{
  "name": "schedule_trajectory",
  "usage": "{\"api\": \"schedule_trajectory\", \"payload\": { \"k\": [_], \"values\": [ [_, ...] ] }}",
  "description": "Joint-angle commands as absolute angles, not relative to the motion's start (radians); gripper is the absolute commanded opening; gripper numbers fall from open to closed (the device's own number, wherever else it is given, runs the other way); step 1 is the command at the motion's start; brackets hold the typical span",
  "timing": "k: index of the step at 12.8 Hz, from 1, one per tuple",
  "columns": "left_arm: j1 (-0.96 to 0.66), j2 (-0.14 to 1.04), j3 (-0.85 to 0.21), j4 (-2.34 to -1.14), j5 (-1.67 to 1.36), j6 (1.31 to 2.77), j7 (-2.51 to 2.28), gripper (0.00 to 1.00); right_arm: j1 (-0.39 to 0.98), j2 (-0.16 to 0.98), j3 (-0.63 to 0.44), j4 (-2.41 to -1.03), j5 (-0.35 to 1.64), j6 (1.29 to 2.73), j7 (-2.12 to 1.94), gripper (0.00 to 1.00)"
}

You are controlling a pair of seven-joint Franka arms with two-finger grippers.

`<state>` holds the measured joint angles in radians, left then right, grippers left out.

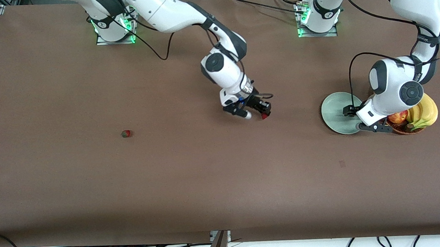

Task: Collect all strawberries into plate
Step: 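Release the strawberry onto the plate while the right gripper sets another mid-table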

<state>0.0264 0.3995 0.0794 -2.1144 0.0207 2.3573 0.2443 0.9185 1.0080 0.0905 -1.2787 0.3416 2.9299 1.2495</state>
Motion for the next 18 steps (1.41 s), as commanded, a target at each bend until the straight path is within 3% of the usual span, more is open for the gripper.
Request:
{"api": "schedule_trajectory", "payload": {
  "k": [1, 3, 4, 6, 8, 12, 15, 18],
  "values": [
    [0.017, 0.302, 0.091, -2.091, -0.014, 2.252, 0.284, 1.00, 0.960, 1.060, 0.083, -1.233, 0.357, 3.017, 1.302, 0.30],
    [0.015, 0.266, 0.087, -2.082, -0.021, 2.221, 0.265, 1.00, 0.963, 1.058, 0.080, -1.236, 0.356, 3.017, 1.301, 0.45],
    [0.012, 0.258, 0.087, -2.082, -0.046, 2.220, 0.250, 1.00, 0.962, 1.055, 0.078, -1.238, 0.353, 3.016, 1.299, 0.60],
    [0.006, 0.244, 0.083, -2.085, -0.054, 2.220, 0.221, 1.00, 0.954, 1.036, 0.061, -1.249, 0.351, 2.993, 1.290, 0.71],
    [0.003, 0.220, 0.065, -2.097, -0.054, 2.220, 0.178, 1.00, 0.951, 0.997, -0.004, -1.247, 0.341, 2.845, 1.275, 0.73],
    [0.002, 0.201, -0.072, -2.105, -0.054, 2.224, -0.041, 1.00, 0.934, 0.887, -0.173, -1.259, 0.314, 2.376, 1.013, 0.73],
    [-0.005, 0.210, -0.132, -2.102, -0.052, 2.235, -0.144, 1.00, 0.818, 0.798, -0.225, -1.285, 0.319, 2.106, 0.713, 0.77],
    [-0.015, 0.239, -0.237, -2.098, -0.035, 2.313, -0.337, 1.00, 0.755, 0.709, -0.338, -1.395, 0.319, 1.973, 0.352, 0.78]
  ]
}}
